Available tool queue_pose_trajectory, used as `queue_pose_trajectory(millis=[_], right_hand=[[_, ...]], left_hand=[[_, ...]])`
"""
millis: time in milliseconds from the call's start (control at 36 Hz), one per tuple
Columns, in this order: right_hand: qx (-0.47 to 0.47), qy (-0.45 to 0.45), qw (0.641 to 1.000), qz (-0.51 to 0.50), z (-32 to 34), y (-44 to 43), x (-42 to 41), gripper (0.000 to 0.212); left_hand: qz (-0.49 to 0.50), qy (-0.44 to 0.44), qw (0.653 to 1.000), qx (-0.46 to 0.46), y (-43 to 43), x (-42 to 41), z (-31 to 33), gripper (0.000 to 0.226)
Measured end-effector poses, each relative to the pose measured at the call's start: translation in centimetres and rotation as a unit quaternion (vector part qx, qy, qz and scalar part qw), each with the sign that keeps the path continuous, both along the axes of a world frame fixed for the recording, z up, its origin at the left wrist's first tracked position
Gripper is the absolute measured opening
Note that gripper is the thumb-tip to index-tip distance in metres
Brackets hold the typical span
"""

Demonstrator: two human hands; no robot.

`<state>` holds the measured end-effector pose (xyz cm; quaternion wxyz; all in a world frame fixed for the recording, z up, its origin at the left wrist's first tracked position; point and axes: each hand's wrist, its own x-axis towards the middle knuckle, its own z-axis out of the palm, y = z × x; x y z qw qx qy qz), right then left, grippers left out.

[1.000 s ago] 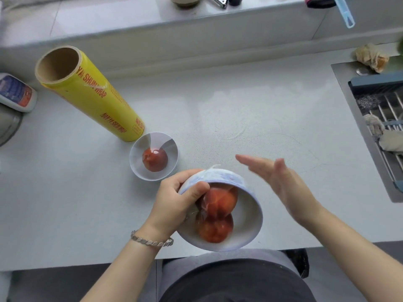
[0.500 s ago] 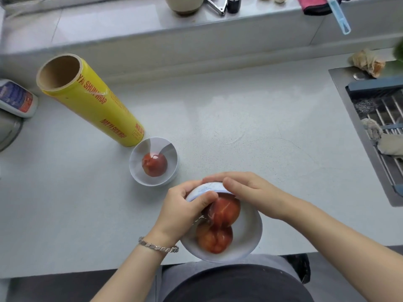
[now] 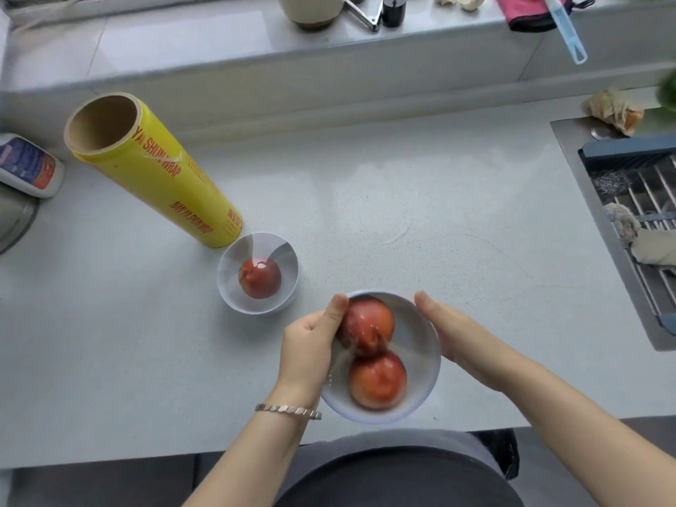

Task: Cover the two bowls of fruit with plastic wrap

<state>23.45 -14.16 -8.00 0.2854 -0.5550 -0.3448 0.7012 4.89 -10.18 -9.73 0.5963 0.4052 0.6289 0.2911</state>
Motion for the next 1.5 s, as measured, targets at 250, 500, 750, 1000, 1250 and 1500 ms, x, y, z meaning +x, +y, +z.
queue_pose_trajectory(millis=[250, 500, 750, 1000, 1250, 1500], right_hand=[[0.03, -0.05, 0.995, -0.083, -0.5, -0.1, -0.3, 0.025], [0.006, -0.052, 0.965, -0.255, -3.3, 0.9, -1.4, 0.022], [-0.006, -0.054, 0.942, -0.331, -5.6, 6.6, -4.3, 0.024], [-0.043, -0.104, 0.933, -0.343, -8.8, 6.5, -6.0, 0.027], [-0.036, -0.245, 0.926, -0.286, -9.3, 6.2, -5.7, 0.037], [-0.051, -0.412, 0.908, -0.059, -7.0, 6.7, -1.2, 0.033]], left_hand=[[0.033, -0.055, 0.989, -0.135, 2.1, 0.9, 0.0, 0.073], [0.005, 0.191, 0.977, 0.092, 3.3, -3.2, 0.0, 0.024], [0.094, 0.204, 0.97, -0.091, 5.3, -9.2, -3.8, 0.057], [0.117, 0.149, 0.978, -0.084, 7.4, -9.6, -5.1, 0.035], [0.071, 0.144, 0.986, -0.045, 6.9, -10.7, -5.8, 0.033], [-0.121, 0.268, 0.955, 0.026, 4.2, -9.4, -2.8, 0.052]])
